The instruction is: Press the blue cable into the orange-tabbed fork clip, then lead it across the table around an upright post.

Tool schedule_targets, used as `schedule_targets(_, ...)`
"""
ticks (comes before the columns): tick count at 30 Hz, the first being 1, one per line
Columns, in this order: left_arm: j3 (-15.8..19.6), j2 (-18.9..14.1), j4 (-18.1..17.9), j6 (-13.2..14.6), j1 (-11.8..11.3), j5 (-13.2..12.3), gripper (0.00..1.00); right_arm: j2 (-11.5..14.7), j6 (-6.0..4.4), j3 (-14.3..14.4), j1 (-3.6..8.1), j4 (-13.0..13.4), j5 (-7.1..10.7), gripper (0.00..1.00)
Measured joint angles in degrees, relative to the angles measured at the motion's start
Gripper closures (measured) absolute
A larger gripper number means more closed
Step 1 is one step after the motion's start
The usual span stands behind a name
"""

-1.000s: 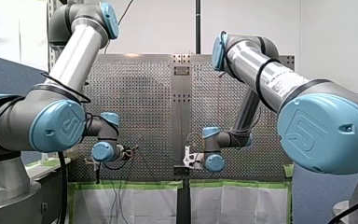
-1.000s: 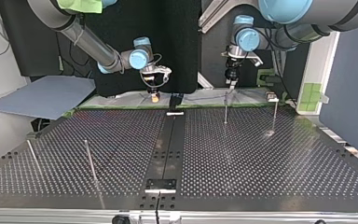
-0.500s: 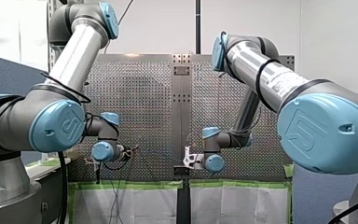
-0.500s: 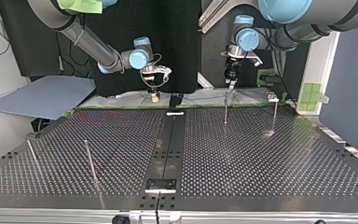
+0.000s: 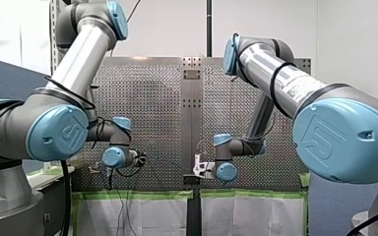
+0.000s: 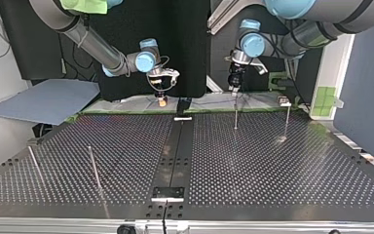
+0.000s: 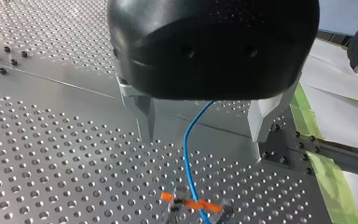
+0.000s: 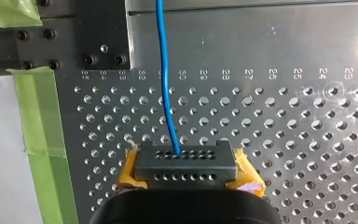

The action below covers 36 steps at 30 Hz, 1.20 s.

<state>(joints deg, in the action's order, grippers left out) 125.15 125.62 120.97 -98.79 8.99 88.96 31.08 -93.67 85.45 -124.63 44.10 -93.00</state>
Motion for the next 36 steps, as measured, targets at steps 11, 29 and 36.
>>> schedule_targets(11, -3.33, 0.07, 1.21, -0.08, 2.65, 3.80, 0.01, -0.11, -0.01, 0.02, 0.04, 0.26, 0.05, 1.00)
schedule_targets(29, -11.77, 6.58, 5.24, 2.74, 4.76, 9.64, 0.01, -0.26, 0.04, 0.01, -0.15, 0.03, 0.35, 1.00)
schedule_targets(36, -15.49, 7.61, 6.28, 2.77, 5.55, 11.41, 0.01, -0.26, 0.03, 0.02, -0.11, 0.02, 0.35, 1.00)
